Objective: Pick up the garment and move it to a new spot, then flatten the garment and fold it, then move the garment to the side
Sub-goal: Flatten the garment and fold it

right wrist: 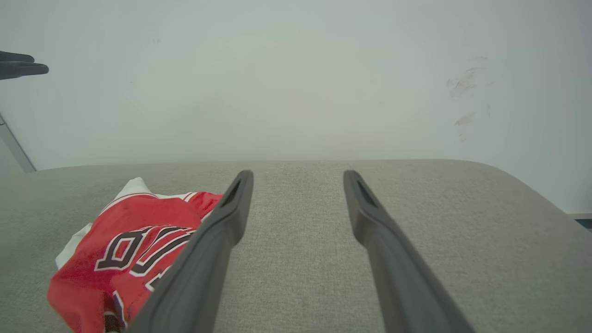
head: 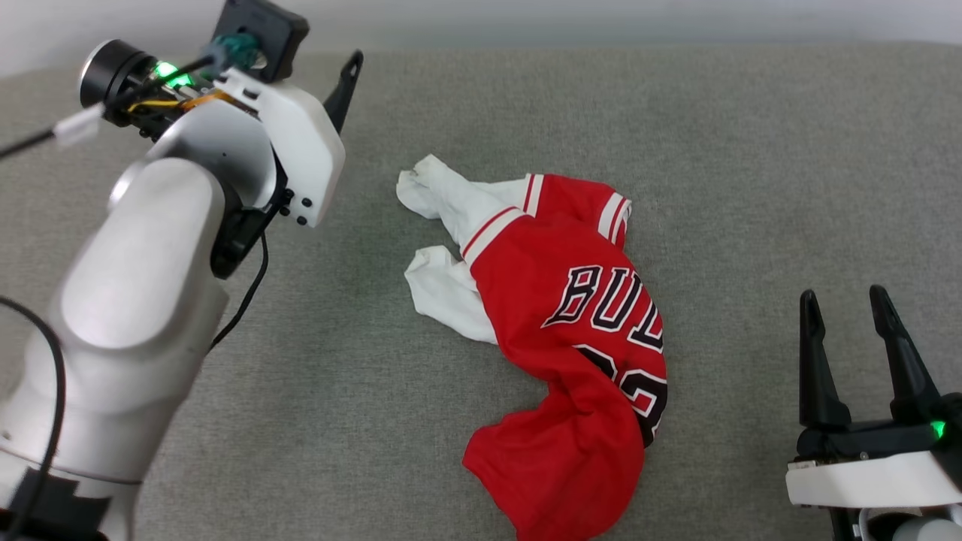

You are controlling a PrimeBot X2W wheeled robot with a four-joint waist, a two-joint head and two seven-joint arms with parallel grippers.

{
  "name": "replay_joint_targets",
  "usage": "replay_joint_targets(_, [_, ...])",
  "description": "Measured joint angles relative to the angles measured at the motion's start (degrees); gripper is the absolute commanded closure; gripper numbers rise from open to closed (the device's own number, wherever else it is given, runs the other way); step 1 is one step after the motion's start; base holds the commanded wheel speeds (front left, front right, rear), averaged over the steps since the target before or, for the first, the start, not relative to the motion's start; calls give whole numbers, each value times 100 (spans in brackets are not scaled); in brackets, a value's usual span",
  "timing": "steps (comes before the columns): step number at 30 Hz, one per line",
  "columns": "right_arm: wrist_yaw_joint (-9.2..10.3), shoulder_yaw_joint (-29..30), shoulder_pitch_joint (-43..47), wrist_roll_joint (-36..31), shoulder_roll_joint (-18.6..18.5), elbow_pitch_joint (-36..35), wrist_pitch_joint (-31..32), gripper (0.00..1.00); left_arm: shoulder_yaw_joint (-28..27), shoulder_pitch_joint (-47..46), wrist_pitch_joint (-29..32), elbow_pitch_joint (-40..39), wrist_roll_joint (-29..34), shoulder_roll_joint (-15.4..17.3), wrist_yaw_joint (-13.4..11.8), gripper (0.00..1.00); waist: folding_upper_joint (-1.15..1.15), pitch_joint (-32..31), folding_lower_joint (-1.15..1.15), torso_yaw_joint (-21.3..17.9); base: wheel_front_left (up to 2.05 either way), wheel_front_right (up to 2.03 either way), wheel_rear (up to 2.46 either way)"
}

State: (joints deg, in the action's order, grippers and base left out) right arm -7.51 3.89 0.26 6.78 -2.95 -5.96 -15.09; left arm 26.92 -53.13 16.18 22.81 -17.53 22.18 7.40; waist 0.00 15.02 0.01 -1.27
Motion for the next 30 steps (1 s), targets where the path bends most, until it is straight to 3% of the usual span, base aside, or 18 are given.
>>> replay_joint_targets(7, [0,-62,-241,-31,0,-41,0,0,1755,-767,1795,-242,-1727,816,-1,0,0,409,0,-113,0,0,0])
replay_joint_targets(15, [0,-162,-495,-83,0,-87,0,0,3204,-1276,3248,-521,-3173,1145,-1,0,0,806,0,-265,0,0,0])
replay_joint_targets(22, [0,-268,-636,-83,0,-98,0,0,4157,-1502,3355,-445,-3622,1184,-1,0,0,1043,0,-410,0,0,0])
replay_joint_targets(27, [0,-298,-703,-86,0,-86,0,0,4480,-1636,3443,-432,-3645,1179,-7,0,0,1133,-1,-453,0,0,0])
replay_joint_targets(28, [0,-297,-712,-92,0,-84,0,0,4498,-1639,3427,-436,-3599,1180,-7,54,0,1140,-1,-452,0,0,0])
replay_joint_targets(29, [0,-288,-714,-96,0,-74,0,0,4518,-1639,3370,-438,-3546,1178,-7,100,0,1138,-1,-447,0,0,0])
replay_joint_targets(30, [0,-278,-714,-112,0,-55,0,0,4537,-1639,3303,-446,-3500,1170,-5,100,0,1124,-1,-439,0,0,0])
